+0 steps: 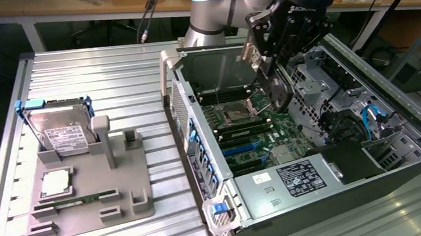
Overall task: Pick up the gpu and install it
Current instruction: 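Pick up the gpu and move the gpu toward the slot, then insert the gpu into the slot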
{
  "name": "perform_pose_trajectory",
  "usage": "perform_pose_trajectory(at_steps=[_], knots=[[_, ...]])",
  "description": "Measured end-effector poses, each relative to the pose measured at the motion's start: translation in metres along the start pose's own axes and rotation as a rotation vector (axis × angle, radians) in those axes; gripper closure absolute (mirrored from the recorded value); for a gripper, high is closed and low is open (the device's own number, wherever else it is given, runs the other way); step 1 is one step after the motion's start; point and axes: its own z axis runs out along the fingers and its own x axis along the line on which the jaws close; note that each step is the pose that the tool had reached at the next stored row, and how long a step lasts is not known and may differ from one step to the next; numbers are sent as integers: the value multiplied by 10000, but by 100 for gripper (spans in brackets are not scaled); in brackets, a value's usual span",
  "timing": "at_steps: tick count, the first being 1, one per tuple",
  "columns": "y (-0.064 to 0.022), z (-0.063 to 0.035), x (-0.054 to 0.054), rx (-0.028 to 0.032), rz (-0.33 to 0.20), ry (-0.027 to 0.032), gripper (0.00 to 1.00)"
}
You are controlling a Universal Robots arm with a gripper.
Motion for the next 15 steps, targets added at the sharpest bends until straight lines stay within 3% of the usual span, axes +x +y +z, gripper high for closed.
perform_pose_trajectory(at_steps=[8,15], knots=[[28,7,-405,1,-47,20,73],[29,7,-409,1,-49,22,73]])
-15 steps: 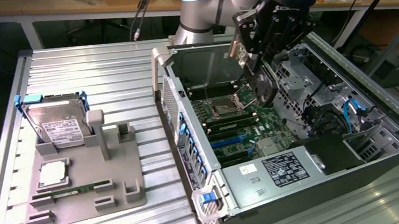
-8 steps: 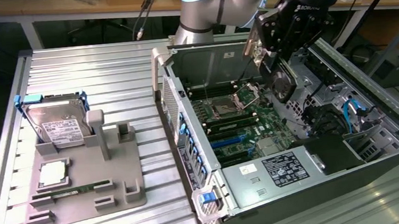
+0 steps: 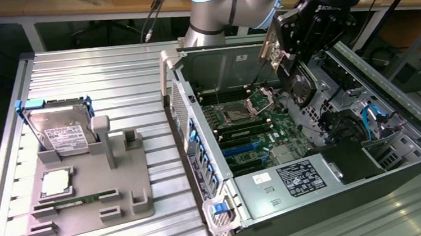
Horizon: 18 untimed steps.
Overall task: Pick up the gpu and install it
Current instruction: 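Insert the gpu into the slot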
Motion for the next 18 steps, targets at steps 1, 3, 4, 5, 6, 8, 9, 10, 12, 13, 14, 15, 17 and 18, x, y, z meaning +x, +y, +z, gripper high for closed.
perform_pose_trajectory(at_steps=[1,3,4,5,6,8,9,10,12,13,14,15,17,18], knots=[[0,0,0,1,0,0,73],[0,0,0,0,0,0,73],[0,0,0,0,0,0,73],[0,0,0,0,0,0,73],[0,0,0,0,0,0,73],[0,0,0,0,0,0,73],[0,0,0,1,0,0,73],[0,0,-2,-2,-117,4,73],[1,0,-3,-7,-849,33,73],[1,-1,-3,-9,-1210,47,73],[1,-1,-4,-12,-1587,62,73],[1,0,-3,-15,-1803,70,73],[1,0,-3,-20,-2315,90,73],[1,0,-3,-22,-2528,98,73]])
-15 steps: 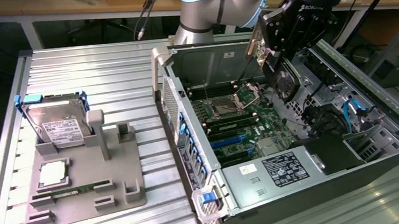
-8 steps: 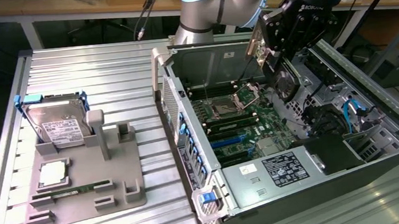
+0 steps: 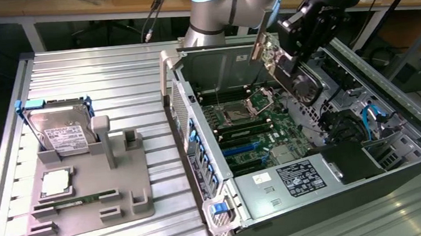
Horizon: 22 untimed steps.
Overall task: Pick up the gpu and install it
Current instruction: 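Insert the gpu into the slot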
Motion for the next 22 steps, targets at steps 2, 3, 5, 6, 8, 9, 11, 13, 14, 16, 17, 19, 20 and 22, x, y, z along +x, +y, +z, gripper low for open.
perform_pose_trajectory(at_steps=[2,3,5,6,8,9,11,13,14,16,17,19,20,22], knots=[[0,0,0,-3,-365,14,73],[0,0,0,-6,-599,24,73],[0,0,0,-11,-1197,46,73],[0,1,-1,-13,-1372,53,73],[-1,1,-1,-17,-1801,69,73],[-1,1,-1,-19,-1977,76,73],[0,0,-2,-21,-2389,93,73],[-1,0,-2,-25,-2748,107,73],[-1,0,-2,-26,-2914,112,73],[0,0,-2,-30,-3299,128,73],[-1,0,-2,-32,-3567,138,73],[-1,0,-2,-36,-4012,156,73],[-1,0,-2,-38,-4204,163,73],[-1,0,-3,-41,-4622,179,73]])
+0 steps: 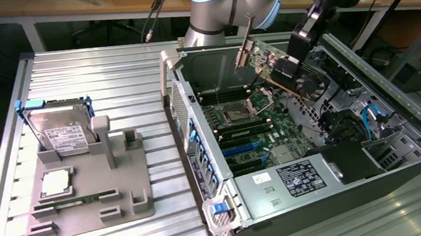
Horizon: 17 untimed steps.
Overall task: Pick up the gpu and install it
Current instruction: 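Insert the gpu into the slot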
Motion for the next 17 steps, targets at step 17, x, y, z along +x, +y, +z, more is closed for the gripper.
perform_pose_trajectory(at_steps=[17], knots=[[-1,0,-1,-29,-3291,127,73]])
